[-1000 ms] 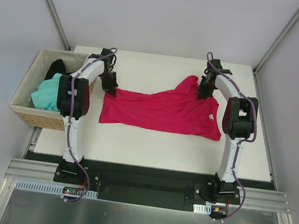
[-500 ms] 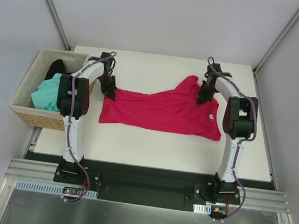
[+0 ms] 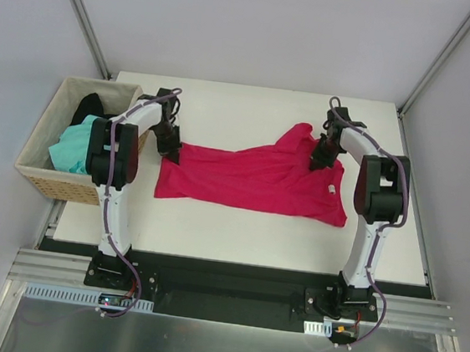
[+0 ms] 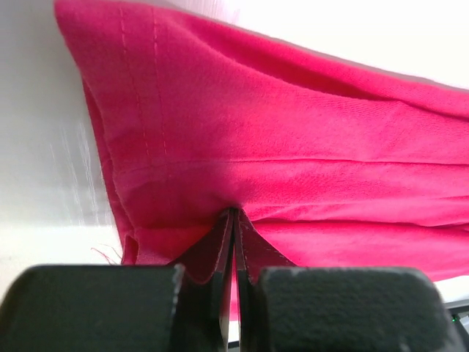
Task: Fold and stack the t-shirts
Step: Grap the side of the flattened tshirt furthest away from the robot with both arms
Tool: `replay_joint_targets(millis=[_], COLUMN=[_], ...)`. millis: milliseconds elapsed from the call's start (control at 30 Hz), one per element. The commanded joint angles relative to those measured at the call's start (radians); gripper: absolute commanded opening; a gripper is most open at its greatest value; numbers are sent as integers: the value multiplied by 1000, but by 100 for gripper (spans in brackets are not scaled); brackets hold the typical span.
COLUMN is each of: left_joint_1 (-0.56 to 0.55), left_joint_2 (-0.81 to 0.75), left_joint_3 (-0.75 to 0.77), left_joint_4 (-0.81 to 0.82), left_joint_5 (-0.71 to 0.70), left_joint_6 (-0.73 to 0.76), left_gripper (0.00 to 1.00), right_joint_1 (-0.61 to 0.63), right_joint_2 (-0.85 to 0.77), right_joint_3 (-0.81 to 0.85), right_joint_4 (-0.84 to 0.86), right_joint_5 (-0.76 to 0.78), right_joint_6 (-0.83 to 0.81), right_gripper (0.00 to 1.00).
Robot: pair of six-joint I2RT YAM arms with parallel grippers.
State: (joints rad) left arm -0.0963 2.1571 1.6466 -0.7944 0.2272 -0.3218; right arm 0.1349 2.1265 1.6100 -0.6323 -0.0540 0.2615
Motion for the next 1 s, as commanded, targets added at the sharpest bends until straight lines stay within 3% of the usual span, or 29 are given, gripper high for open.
replay_joint_targets(millis=[0, 333, 800, 967], left_joint_1=[7, 6, 3, 3], left_joint_2=[-91, -164, -223, -229], left_joint_3=[-65, -134, -185, -125], left_joint_4=[-26, -25, -20, -23], left_joint_5=[-20, -31, -39, -19], left_joint_6=[7, 9, 7, 10], left_gripper=[0, 0, 0, 0], right_joint_1=[-4, 2, 8, 12], right_joint_2=[-68, -172, -223, -209], right_joint_3=[-73, -223, -280, -185], right_joint_4=[-12, 36, 66, 31], right_joint_5=[-3, 8, 25, 42], right_joint_6=[38, 79, 94, 58], right_gripper=[1, 1, 1, 25])
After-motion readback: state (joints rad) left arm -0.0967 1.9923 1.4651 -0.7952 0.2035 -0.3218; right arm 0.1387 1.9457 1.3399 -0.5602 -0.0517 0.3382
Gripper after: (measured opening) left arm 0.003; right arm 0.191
